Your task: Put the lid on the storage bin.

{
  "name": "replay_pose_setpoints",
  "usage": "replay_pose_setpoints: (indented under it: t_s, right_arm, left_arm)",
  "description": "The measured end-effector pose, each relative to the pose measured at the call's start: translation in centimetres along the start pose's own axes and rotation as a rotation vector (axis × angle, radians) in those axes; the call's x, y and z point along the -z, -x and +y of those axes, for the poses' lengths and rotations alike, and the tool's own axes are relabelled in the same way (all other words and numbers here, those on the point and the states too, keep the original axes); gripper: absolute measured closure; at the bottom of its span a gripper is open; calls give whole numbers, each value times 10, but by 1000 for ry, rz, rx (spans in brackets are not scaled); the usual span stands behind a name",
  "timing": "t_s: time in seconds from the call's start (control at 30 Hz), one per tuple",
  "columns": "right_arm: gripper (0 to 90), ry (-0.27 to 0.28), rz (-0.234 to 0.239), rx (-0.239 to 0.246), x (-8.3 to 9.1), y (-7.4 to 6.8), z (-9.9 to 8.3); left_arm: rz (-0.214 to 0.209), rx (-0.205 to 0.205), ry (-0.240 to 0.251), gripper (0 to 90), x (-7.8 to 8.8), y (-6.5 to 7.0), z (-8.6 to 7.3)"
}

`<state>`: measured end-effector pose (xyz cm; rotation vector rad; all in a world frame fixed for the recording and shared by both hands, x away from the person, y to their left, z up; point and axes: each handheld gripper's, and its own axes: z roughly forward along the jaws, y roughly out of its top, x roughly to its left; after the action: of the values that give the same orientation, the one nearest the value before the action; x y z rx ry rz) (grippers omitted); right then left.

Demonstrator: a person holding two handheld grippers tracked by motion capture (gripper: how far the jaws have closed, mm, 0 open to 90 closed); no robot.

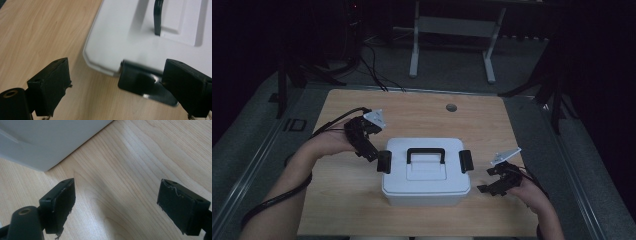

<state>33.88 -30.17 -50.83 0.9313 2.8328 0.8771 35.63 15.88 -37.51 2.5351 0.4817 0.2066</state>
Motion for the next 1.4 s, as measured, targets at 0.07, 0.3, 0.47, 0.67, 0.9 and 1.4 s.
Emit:
replay_pose_setpoints:
  t_s: [0.07,0.3,0.47,0.67,0.9,1.4]
  right_arm:
    - [146,-3,-2,0,-1,0,0]
    - [146,-1,-2,-2,0,0,-1]
    - [146,1,-2,-5,0,0,-2]
    - [146,-2,-3,-6,0,0,-4]
    - [146,-6,0,-6,-2,-2,-2]
    - [146,-3,8,-16,-7,-1,-7]
  left_arm:
    - [0,20,10,82,1,-2,-6]
    - [8,60,40,82,6,-7,-29]
    - [27,99,66,82,11,-10,-50]
    - [42,129,76,82,11,-13,-77]
    - [52,171,108,83,12,-15,-101]
    - [50,259,136,82,-8,-13,-149]
